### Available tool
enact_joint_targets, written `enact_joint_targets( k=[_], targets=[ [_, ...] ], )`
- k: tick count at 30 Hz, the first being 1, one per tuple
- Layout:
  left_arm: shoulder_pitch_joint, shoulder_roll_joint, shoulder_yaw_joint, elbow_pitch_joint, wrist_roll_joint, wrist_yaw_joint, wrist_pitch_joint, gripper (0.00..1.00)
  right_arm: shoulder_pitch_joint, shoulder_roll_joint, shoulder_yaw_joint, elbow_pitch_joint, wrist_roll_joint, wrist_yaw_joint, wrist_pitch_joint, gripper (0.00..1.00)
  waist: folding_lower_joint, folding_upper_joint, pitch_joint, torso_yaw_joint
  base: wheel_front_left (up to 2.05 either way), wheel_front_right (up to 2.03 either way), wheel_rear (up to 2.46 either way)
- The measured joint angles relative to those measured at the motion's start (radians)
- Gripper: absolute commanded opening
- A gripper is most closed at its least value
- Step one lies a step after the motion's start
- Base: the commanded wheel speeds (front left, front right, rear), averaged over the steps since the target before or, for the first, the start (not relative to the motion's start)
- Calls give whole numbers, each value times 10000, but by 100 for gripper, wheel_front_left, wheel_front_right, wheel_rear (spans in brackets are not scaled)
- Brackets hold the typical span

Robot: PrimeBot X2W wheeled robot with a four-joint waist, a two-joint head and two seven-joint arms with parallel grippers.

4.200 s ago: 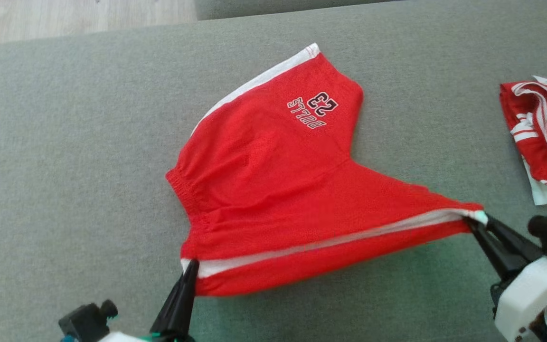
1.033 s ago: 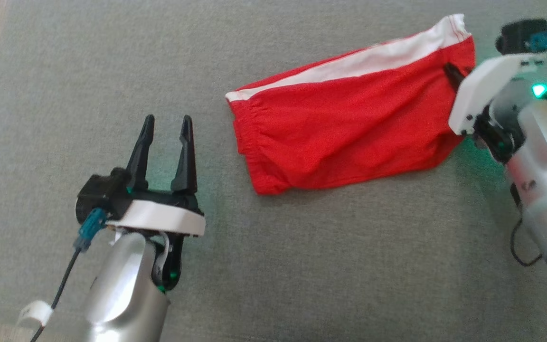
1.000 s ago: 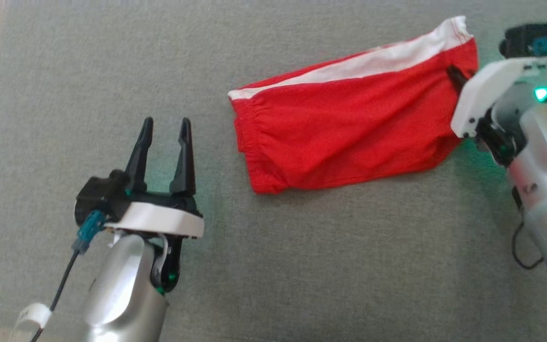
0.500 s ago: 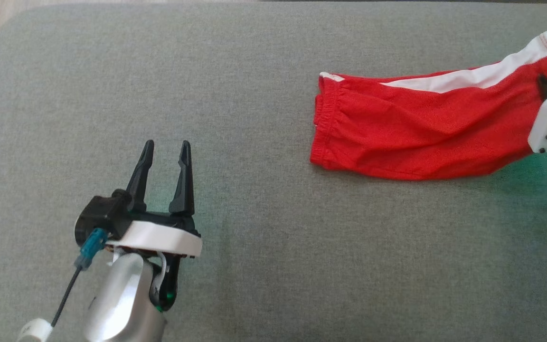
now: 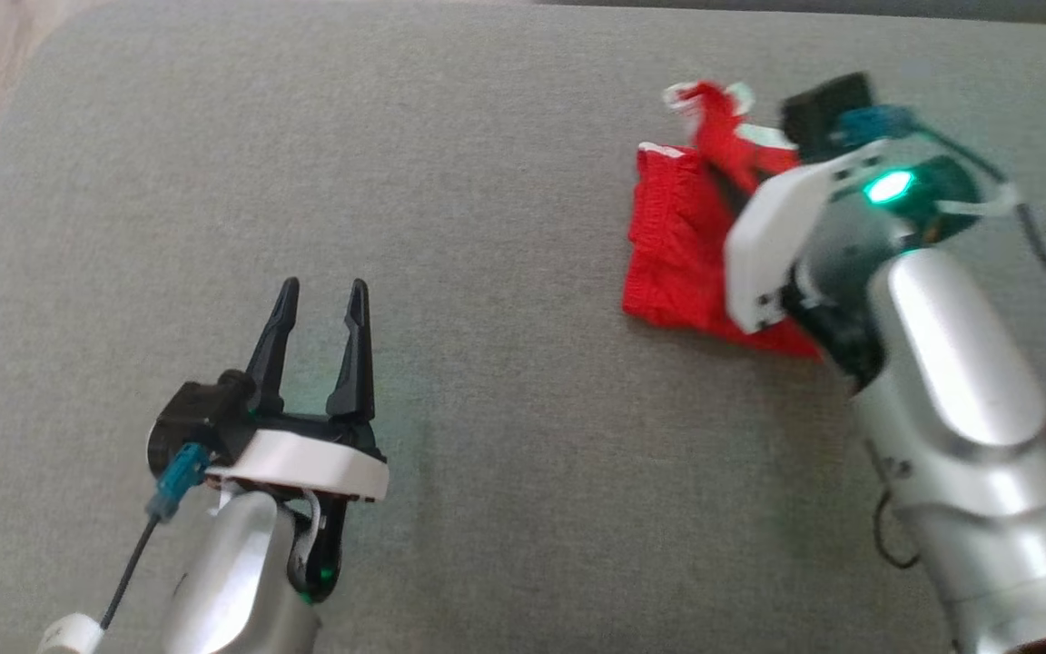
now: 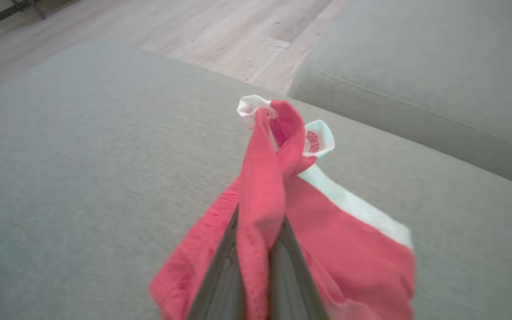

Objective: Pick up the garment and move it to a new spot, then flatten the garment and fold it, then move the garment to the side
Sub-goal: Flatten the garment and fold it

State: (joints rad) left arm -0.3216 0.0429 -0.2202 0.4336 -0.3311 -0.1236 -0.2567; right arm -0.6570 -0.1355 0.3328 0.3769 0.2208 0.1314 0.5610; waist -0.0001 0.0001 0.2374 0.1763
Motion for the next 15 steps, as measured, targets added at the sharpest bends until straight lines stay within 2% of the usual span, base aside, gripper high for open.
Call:
enact_joint_targets(
  k=[6,7,8,9,15],
  targets=[
    [-10,-8,-46,2,-50,-2,0,100,8,435,414,562,-10,2,77,0,1,0,211,371,0,0,0],
    [-12,-8,-52,2,-92,-4,0,100,8,445,408,731,-10,0,17,14,1,0,235,423,0,0,0],
    [-12,-12,-52,4,-128,-6,0,100,5,464,360,884,-6,2,-27,63,1,0,254,468,0,0,0],
    [-12,-12,-52,6,-130,-8,0,100,5,499,295,1012,-6,2,-111,100,1,0,264,502,0,0,0],
    [-5,-13,-15,27,-130,-8,0,100,-12,594,-476,940,430,0,-1212,100,1,0,119,455,0,0,0]
  ],
)
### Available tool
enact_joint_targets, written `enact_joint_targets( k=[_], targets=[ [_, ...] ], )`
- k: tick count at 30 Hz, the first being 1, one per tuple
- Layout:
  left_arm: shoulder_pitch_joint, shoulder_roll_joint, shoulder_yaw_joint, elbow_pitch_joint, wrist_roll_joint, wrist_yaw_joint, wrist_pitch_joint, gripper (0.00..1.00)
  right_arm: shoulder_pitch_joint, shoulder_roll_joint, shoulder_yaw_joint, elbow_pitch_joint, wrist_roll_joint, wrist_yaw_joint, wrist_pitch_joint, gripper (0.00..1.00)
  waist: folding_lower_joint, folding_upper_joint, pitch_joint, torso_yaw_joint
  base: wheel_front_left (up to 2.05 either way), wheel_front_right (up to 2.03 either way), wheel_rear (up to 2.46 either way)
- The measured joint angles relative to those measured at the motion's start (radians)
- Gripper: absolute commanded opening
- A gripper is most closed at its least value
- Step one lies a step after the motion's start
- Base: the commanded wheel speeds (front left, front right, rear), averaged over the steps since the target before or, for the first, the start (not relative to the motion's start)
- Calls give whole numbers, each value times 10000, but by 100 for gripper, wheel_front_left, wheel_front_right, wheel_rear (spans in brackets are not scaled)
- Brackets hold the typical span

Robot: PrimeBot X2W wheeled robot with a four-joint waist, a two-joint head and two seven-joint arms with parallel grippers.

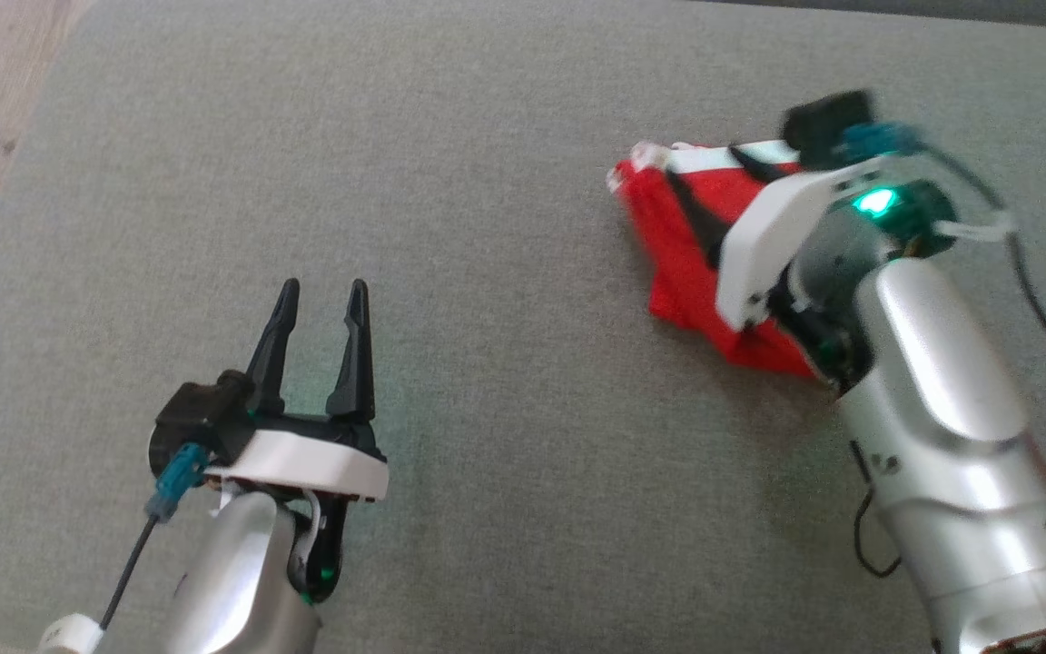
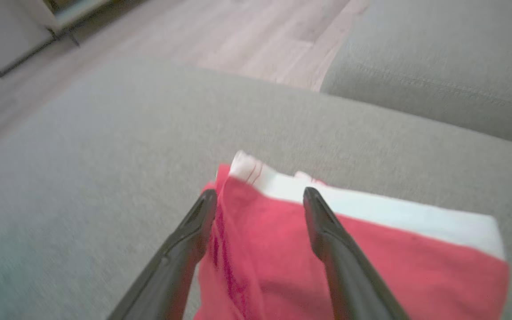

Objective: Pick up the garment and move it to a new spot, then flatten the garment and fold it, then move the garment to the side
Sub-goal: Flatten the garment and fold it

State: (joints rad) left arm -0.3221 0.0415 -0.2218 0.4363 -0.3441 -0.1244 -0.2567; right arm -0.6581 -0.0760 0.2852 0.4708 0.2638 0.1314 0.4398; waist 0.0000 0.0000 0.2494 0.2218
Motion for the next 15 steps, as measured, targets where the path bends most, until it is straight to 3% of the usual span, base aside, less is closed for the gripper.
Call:
enact_joint_targets(
  k=[5,8,12,15],
  targets=[
    [57,-2,61,31,2,0,0,100,2,-79,-980,-857,207,0,-813,100,-1,0,-250,-163,0,0,0],
    [209,-4,146,35,8,0,0,100,185,-616,-1607,-1436,-105,2,-972,100,-1,0,-463,-318,0,0,0],
    [459,0,270,38,54,0,0,100,1325,-1413,-2334,-1793,-591,0,-1237,100,-1,0,-680,-539,0,0,0],
    [474,2,330,17,107,0,0,100,2409,-1503,-2541,-1923,-911,0,-1735,100,-2,0,-828,-671,0,0,0]
  ],
)
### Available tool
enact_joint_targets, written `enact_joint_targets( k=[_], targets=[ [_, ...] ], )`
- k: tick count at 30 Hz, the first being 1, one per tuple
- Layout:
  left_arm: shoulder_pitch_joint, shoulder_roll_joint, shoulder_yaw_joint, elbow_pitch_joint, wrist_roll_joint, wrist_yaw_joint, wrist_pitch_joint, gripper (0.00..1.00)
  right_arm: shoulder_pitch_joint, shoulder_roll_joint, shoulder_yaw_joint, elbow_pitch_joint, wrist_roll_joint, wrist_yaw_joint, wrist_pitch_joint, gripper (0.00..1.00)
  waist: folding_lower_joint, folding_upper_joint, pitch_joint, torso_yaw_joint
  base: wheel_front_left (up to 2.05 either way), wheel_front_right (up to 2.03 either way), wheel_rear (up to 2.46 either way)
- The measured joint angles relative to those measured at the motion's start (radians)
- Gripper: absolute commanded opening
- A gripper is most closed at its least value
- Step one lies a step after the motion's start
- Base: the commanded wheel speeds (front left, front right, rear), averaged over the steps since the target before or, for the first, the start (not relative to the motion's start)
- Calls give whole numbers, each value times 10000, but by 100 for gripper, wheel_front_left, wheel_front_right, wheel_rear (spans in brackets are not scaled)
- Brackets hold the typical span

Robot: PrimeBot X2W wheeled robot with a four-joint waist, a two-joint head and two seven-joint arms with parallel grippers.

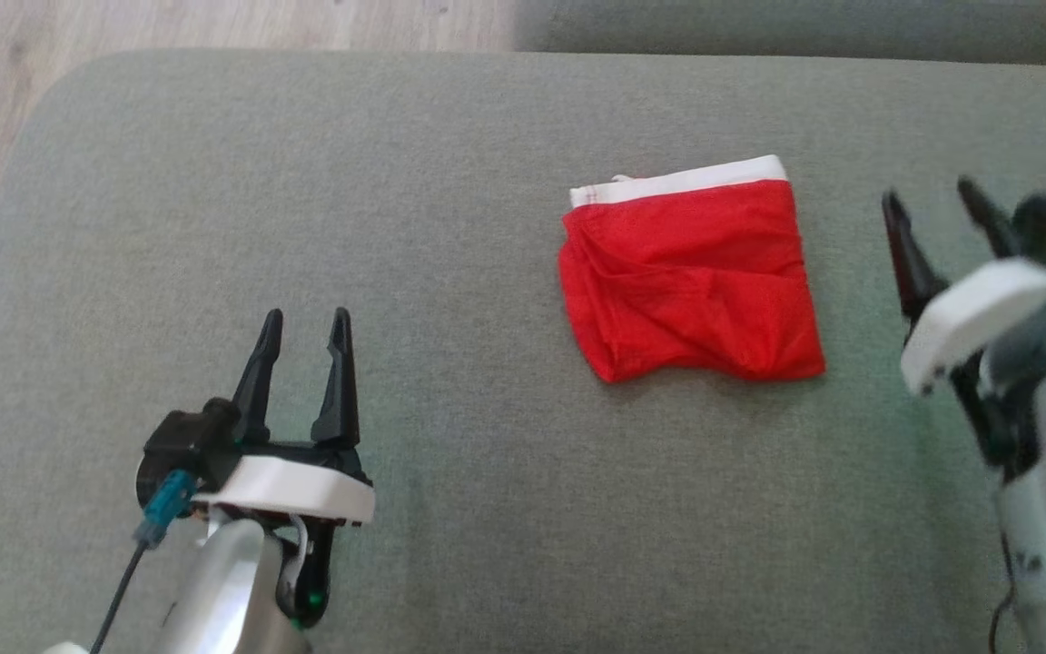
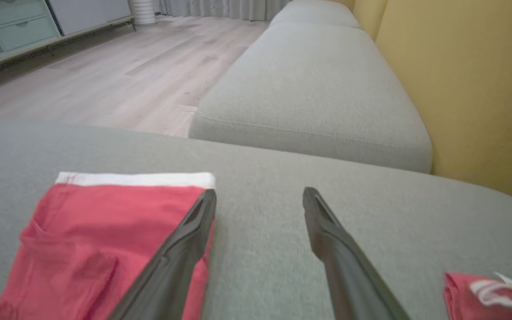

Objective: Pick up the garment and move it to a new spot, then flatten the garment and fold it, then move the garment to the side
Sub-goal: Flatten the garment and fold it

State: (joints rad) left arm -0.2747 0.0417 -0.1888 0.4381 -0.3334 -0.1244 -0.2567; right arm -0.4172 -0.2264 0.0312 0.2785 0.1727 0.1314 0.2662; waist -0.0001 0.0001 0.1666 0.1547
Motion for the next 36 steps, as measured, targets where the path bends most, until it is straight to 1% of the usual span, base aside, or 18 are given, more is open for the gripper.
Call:
enact_joint_targets(
  k=[3,7,9,10,11,12,16,20,23,25,27,28,29,30,33,36],
  targets=[
    [89,10,130,-44,0,0,0,100,683,79,19,-10,-165,0,-280,100,0,0,-102,-144,0,0,0],
    [240,10,182,-52,0,0,0,100,986,228,665,328,-157,0,-437,100,0,0,-84,-201,0,0,0],
    [235,10,169,-71,0,0,0,100,941,288,1055,579,-188,0,-477,73,2,0,-12,-143,0,0,0],
    [235,10,159,-86,0,0,0,100,893,299,1231,761,-219,0,-477,40,1,0,25,-99,0,0,0],
    [233,10,144,-105,0,0,0,100,809,297,1432,997,-267,2,-472,3,1,0,63,-47,0,0,0],
    [231,10,130,-128,-2,0,0,100,702,301,1638,1233,-299,0,-458,0,1,0,104,9,0,0,0],
    [216,8,107,-138,-2,-2,0,100,212,412,2757,1958,-349,2,-372,0,2,0,241,235,0,0,0],
    [215,12,134,-138,-2,-2,0,100,-88,625,4268,2178,178,0,-280,0,2,0,261,316,0,0,0],
    [221,21,245,-136,-2,0,0,100,-52,663,5657,1977,1250,2,-67,0,2,0,196,232,0,0,0],
    [225,31,307,-138,-4,10,0,100,9,685,6518,1490,2247,0,-17,0,2,0,142,124,0,0,0],
    [243,35,347,-165,-4,17,0,100,12,673,6985,849,3007,2,-100,0,1,0,75,-9,0,0,0],
    [259,35,389,-201,-4,25,0,100,11,663,6961,558,3264,0,-345,0,2,0,32,-83,0,0,0],
    [286,35,453,-224,-4,25,0,100,10,602,6822,295,3400,0,-617,35,2,0,-16,-157,0,0,0],
    [322,42,554,-249,-6,27,0,100,17,543,6543,71,3482,0,-945,100,1,0,-68,-239,0,0,0],
    [481,107,736,-293,-13,157,0,100,245,472,5204,-431,3371,0,-1929,100,1,0,-249,-500,0,0,0],
    [723,161,928,-345,-12,209,0,100,933,462,3628,-782,2773,0,-2558,100,1,0,-455,-789,0,0,0]
  ],
)
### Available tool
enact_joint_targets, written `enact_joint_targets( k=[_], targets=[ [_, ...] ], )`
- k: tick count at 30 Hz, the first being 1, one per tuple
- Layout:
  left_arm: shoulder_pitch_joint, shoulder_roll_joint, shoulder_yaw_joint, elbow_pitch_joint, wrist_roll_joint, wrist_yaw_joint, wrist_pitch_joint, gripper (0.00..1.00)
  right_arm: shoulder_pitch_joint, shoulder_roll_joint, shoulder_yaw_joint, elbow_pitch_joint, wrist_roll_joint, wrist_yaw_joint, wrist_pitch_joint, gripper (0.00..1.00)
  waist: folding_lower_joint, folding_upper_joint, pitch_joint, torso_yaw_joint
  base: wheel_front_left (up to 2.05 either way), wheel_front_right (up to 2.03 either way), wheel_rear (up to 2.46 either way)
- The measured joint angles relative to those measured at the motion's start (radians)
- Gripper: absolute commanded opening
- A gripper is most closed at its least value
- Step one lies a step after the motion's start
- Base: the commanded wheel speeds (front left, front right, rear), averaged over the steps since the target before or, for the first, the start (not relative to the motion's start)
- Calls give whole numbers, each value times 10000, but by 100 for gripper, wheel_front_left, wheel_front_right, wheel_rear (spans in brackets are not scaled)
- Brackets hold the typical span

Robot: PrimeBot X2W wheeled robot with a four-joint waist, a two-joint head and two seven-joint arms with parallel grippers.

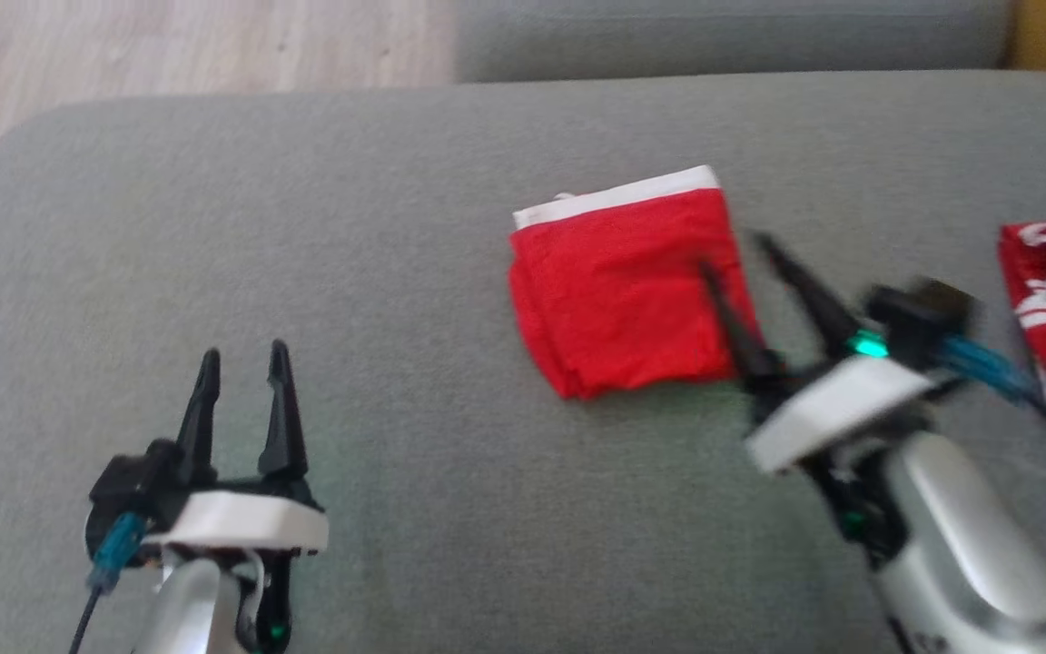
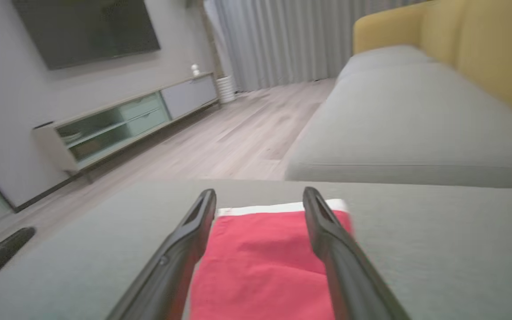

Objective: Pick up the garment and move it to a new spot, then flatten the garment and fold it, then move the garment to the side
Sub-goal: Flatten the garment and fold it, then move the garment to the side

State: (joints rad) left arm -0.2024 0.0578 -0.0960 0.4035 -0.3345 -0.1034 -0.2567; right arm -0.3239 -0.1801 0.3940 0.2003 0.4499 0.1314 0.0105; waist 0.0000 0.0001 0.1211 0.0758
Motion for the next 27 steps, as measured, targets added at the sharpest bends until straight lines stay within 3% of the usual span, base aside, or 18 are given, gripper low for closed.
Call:
enact_joint_targets(
  k=[4,10,27],
  targets=[
    [334,125,90,-69,2,100,0,100,1152,105,-1699,-368,-763,0,-134,100,-1,0,-256,-405,0,0,0],
    [719,278,347,-242,0,255,0,100,1830,123,-2882,-623,-1676,0,-15,100,-1,0,-546,-968,0,0,0],
    [1272,487,487,-765,-4,656,234,100,2156,303,-3095,-374,-2063,2,265,100,-1,0,-683,-1291,0,0,0]
  ],
)
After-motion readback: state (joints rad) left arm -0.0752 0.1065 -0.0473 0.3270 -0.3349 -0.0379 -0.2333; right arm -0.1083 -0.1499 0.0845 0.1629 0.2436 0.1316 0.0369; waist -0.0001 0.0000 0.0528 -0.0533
